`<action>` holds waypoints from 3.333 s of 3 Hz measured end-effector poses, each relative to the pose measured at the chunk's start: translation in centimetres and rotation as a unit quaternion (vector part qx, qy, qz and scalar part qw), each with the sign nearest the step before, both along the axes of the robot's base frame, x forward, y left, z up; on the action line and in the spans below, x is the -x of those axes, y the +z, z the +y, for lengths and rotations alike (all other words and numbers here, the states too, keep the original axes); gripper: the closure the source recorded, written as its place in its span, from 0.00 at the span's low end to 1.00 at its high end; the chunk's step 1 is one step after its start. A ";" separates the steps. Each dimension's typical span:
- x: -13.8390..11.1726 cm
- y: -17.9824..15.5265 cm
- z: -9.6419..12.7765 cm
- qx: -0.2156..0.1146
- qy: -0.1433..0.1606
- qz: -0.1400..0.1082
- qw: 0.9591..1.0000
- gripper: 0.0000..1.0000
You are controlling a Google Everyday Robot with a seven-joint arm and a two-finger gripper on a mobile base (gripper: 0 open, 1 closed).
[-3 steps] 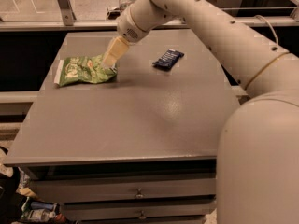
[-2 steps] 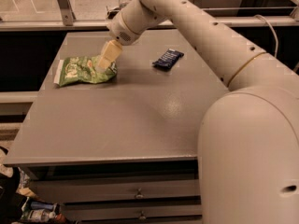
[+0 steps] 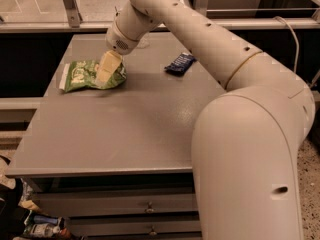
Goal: Pick green jalapeno chip bag
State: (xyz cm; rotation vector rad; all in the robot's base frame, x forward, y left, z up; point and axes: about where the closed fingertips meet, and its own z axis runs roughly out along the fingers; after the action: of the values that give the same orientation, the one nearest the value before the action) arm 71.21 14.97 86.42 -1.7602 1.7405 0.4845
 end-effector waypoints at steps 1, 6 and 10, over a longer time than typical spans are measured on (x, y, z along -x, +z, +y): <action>0.3 -1.2 1.1 0.010 0.012 0.015 1.000 0.00; 1.4 -3.4 1.6 0.050 0.003 0.042 0.998 0.79; 3.6 1.3 1.5 0.014 0.034 -0.029 0.999 1.00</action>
Offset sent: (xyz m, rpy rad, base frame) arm -0.0151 0.0340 -0.0221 -0.0346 0.0691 0.0863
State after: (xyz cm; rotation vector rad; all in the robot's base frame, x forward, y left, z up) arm 67.64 16.50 87.68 -1.8390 1.6602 0.4357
